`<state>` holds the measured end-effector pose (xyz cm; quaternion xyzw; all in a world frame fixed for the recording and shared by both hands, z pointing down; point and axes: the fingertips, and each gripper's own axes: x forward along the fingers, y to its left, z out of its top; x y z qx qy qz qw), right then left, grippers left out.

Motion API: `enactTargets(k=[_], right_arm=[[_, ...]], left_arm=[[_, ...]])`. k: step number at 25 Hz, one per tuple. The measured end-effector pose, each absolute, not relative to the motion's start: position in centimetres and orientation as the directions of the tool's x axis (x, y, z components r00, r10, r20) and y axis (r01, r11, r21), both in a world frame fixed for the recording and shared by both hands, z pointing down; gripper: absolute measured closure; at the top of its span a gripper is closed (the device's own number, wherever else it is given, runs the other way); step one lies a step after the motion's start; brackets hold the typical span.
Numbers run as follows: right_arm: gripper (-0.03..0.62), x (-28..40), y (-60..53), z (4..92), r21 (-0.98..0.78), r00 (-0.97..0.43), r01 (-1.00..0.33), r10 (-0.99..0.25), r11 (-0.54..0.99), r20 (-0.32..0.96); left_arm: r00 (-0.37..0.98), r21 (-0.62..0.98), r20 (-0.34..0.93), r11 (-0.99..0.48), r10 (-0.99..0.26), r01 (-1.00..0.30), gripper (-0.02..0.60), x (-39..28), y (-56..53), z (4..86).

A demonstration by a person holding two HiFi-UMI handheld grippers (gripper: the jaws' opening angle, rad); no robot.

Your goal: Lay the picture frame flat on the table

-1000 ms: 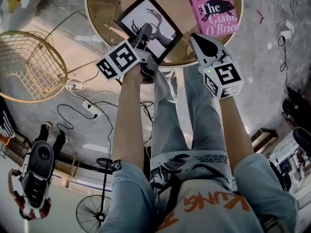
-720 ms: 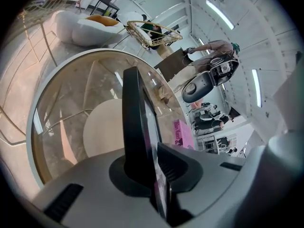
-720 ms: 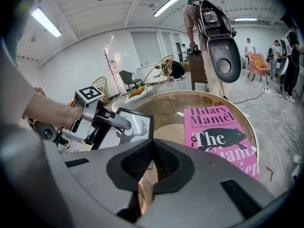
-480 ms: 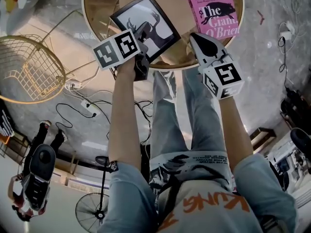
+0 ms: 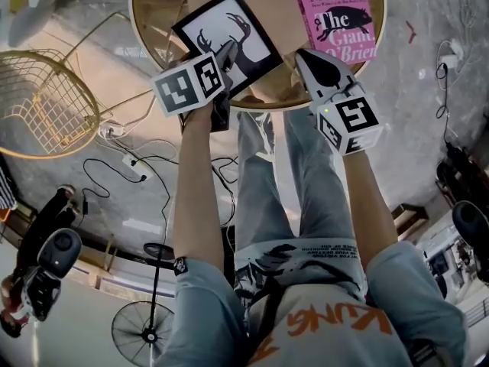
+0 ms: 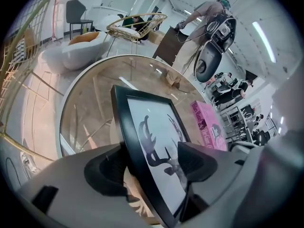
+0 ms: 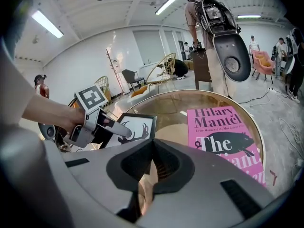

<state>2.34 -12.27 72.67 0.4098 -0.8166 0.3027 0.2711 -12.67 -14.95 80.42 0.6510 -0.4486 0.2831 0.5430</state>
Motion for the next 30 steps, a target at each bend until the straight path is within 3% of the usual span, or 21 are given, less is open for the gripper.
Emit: enactTargets(k=[13, 14, 19, 21, 30], right_arm=[[0.597, 2.5, -12.4, 71.4, -0.277, -0.549, -0.807, -0.488, 0.521, 0.679], [0.597, 2.5, -12.4, 71.1, -0.277, -0.551, -0.805, -0.487, 0.525, 0.677], [0.597, 2.5, -13.1, 69.5, -0.269, -0.567, -0.790, -0.489, 0.551, 0.663], [0.597, 2.6, -13.4, 68.6, -0.269, -0.573, -0.785, -0.492, 0.558, 0.655], [0.596, 2.7, -14.1, 60.7, -0.272, -0.611, -0.758, -0.500, 0.593, 0.613]], left_arm=[[0.374, 0.419, 0.850, 0.047, -0.371, -0.907, 0.250, -14.1, -14.0, 77.3], [0.376, 0.424, 0.843, 0.045, -0.385, -0.905, 0.269, -13.9, -14.0, 76.8], [0.330, 0.400, 0.811, 0.046, -0.484, -0.915, 0.494, -13.5, -14.0, 73.8], [0.291, 0.371, 0.802, 0.053, -0.521, -0.927, 0.544, -13.6, -14.0, 72.4], [0.137, 0.305, 0.712, 0.128, -0.689, -0.944, 0.563, -13.8, -12.8, 61.9]])
